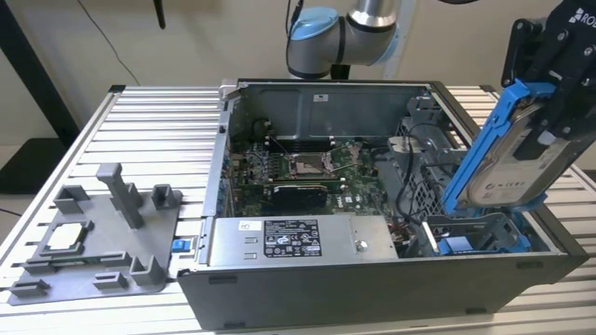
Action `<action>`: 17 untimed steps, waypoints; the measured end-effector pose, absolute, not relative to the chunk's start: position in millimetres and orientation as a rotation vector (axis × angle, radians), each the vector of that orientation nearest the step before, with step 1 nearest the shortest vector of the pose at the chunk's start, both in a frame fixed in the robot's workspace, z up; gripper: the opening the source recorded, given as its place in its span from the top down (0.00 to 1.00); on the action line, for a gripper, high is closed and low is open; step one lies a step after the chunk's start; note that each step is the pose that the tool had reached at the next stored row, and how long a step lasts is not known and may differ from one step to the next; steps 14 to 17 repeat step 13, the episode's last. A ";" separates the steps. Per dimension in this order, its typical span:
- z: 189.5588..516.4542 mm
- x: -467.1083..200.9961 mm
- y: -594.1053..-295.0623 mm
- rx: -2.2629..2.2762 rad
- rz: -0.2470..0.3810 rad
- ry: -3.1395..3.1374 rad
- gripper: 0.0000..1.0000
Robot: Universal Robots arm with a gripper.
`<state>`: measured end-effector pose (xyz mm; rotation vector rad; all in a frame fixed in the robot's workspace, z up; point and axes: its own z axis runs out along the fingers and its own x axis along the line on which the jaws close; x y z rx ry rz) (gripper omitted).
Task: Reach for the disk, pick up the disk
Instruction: 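Pick up the disk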
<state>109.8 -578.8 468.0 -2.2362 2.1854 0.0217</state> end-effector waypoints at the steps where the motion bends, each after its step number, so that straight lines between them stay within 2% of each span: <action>1: 466.1 108.7 -579.5 -2.236 0.022 2.185 1.00; 17: 461.1 109.3 -580.3 -2.236 0.022 2.186 1.00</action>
